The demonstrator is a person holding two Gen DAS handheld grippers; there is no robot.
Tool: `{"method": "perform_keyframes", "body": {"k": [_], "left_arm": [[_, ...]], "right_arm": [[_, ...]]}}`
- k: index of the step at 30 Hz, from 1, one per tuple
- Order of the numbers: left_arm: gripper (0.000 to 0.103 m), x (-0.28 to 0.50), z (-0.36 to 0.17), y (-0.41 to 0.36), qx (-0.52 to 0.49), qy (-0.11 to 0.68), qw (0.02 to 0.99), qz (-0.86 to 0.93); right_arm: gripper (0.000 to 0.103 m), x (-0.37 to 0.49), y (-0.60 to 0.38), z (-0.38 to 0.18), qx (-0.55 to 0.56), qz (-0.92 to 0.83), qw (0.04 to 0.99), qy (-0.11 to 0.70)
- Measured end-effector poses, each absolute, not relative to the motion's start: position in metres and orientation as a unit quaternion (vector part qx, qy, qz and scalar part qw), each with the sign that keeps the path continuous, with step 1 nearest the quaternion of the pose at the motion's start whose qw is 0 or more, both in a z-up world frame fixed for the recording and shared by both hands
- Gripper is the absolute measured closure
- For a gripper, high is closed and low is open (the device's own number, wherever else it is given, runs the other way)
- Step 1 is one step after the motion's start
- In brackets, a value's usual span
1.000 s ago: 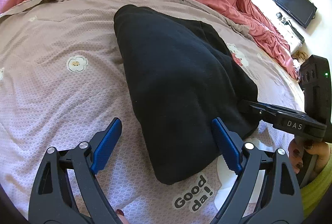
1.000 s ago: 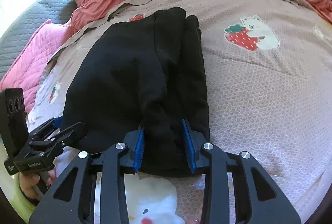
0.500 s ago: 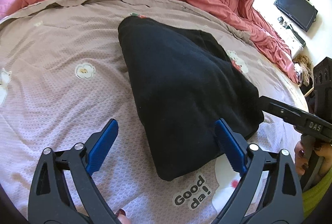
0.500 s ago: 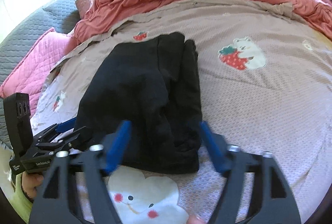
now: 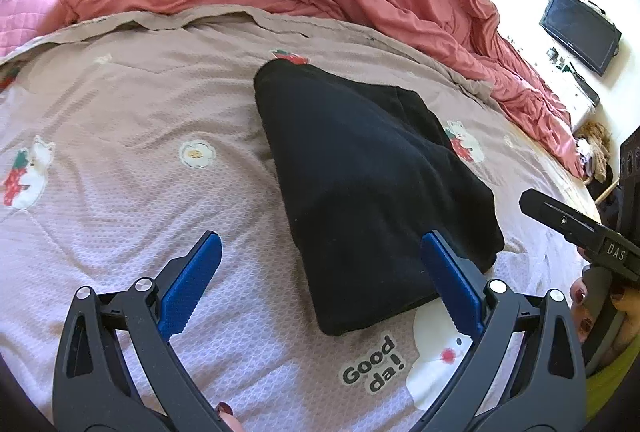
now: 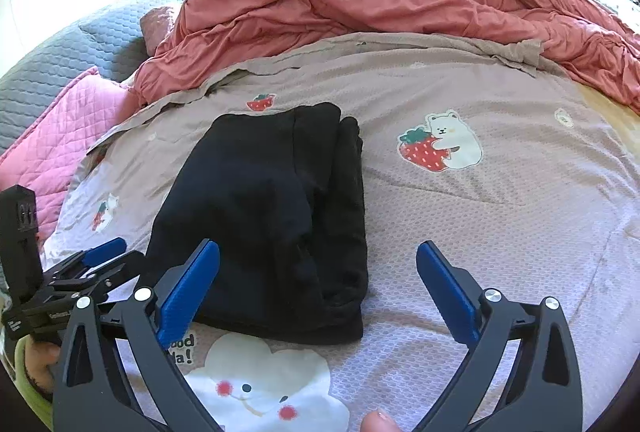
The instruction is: Fold small clothes
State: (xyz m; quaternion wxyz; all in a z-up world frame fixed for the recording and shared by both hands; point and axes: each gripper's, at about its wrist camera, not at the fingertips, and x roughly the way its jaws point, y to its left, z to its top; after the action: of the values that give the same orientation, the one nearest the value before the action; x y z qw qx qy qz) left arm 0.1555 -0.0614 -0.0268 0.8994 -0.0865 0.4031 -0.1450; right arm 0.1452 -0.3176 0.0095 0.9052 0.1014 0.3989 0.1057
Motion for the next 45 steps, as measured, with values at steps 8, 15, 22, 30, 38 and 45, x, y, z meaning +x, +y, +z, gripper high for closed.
{"method": "perform_keyframes", "body": {"k": [8,15,22,30,38,45], "left_arm": [[0.010,0.138,-0.021,-0.054,-0.078,0.393,0.908,-0.127],[0.009,0.117,-0.018,-0.049,-0.065,0.383,0.914,-0.116],[0.009,0.098,-0.021,-0.042,-0.060,0.379,0.918,-0.102],[0.009,0.082,-0.025,-0.039,-0.057,0.383,0.917,-0.091],[0.009,0.069,-0.031,-0.037,-0.055,0.390,0.915,-0.084],[0.009,0.060,-0.036,-0.036,-0.054,0.393,0.915,-0.080]], "right_arm": [[0.005,0.135,-0.315,0.014,0.101,0.106,0.913,0.380],[0.005,0.119,-0.315,0.018,0.108,0.110,0.919,0.364],[0.005,0.100,-0.315,0.015,0.108,0.108,0.920,0.360],[0.005,0.075,-0.301,0.003,0.088,0.104,0.923,0.360],[0.005,0.055,-0.294,-0.005,0.098,0.088,0.929,0.346],[0.005,0.043,-0.289,-0.012,0.085,0.076,0.934,0.339]]}}
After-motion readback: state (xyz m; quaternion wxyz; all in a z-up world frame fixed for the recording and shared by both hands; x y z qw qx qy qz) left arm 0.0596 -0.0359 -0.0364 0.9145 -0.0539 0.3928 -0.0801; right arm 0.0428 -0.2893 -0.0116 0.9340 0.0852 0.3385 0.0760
